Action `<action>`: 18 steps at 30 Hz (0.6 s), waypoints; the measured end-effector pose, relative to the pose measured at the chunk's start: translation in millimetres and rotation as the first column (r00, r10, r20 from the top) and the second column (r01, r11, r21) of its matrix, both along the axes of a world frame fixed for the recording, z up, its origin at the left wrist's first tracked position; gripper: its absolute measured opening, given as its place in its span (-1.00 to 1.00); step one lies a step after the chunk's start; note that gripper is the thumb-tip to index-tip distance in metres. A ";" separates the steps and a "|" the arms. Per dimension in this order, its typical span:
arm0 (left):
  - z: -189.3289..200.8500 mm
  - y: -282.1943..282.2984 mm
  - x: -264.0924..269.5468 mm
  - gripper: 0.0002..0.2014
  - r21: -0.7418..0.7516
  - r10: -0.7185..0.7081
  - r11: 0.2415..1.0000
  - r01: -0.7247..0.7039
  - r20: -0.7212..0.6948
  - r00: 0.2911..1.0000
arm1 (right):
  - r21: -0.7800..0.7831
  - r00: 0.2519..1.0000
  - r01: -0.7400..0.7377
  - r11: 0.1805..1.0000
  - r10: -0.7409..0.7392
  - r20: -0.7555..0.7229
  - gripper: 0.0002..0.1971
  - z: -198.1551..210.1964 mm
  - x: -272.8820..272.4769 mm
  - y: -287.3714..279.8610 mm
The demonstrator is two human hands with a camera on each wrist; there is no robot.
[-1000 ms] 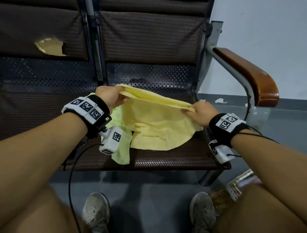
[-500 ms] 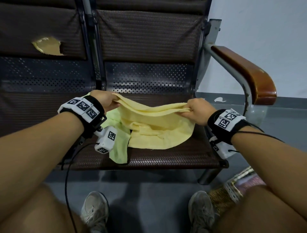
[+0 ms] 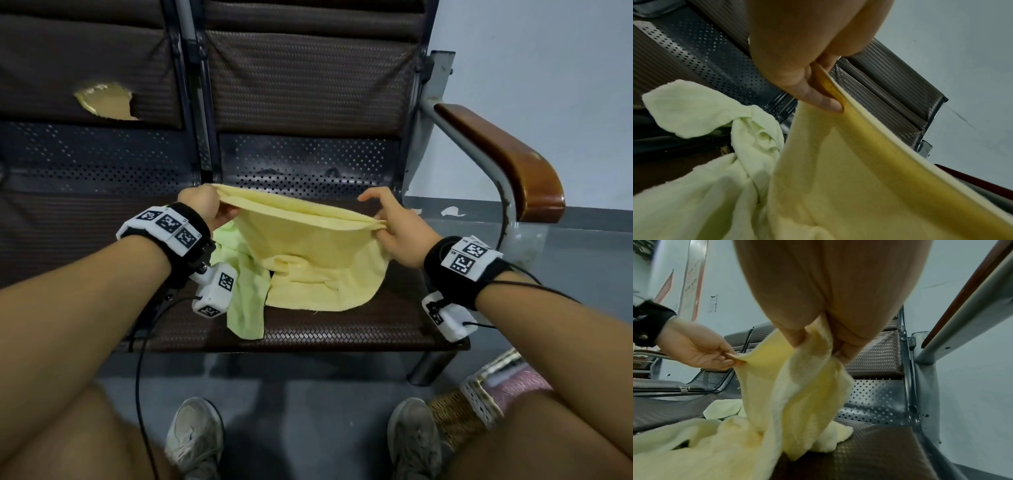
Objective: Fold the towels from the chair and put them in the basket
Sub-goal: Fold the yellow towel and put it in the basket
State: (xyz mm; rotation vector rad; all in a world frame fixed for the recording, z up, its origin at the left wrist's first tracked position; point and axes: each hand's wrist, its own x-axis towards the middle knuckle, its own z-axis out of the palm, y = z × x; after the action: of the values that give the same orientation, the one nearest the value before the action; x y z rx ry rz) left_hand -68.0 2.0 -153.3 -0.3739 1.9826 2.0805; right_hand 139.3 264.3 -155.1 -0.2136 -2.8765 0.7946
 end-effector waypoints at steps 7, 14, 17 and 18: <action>26.7 7.4 17.6 -0.66 -0.327 -0.158 0.941 0.086 -0.199 0.967 | 0.188 0.960 0.183 0.965 -0.217 0.180 -0.68 23.2 -1.6 -3.2; 61.1 -9.6 26.9 -0.24 -0.376 -0.323 0.903 0.209 -0.272 0.906 | 0.048 0.971 0.212 0.976 -0.216 0.102 -0.56 84.6 -6.4 -3.2; 85.8 -13.9 26.8 -0.59 -0.348 -0.364 0.905 0.245 -0.335 0.869 | 0.015 0.977 0.212 0.977 -0.212 0.009 -0.65 116.6 -7.2 -2.1; 95.7 -14.6 27.1 -0.76 -0.280 -0.366 0.919 0.278 -0.347 0.863 | -0.010 0.977 0.213 0.977 -0.213 -0.026 -0.70 125.9 -7.4 -2.4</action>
State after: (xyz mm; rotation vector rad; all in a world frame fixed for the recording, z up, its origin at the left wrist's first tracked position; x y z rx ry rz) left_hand -40.9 -12.7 -57.6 0.3597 2.3126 1.8283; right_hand 131.9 262.0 -29.2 -0.4988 -2.7643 0.7600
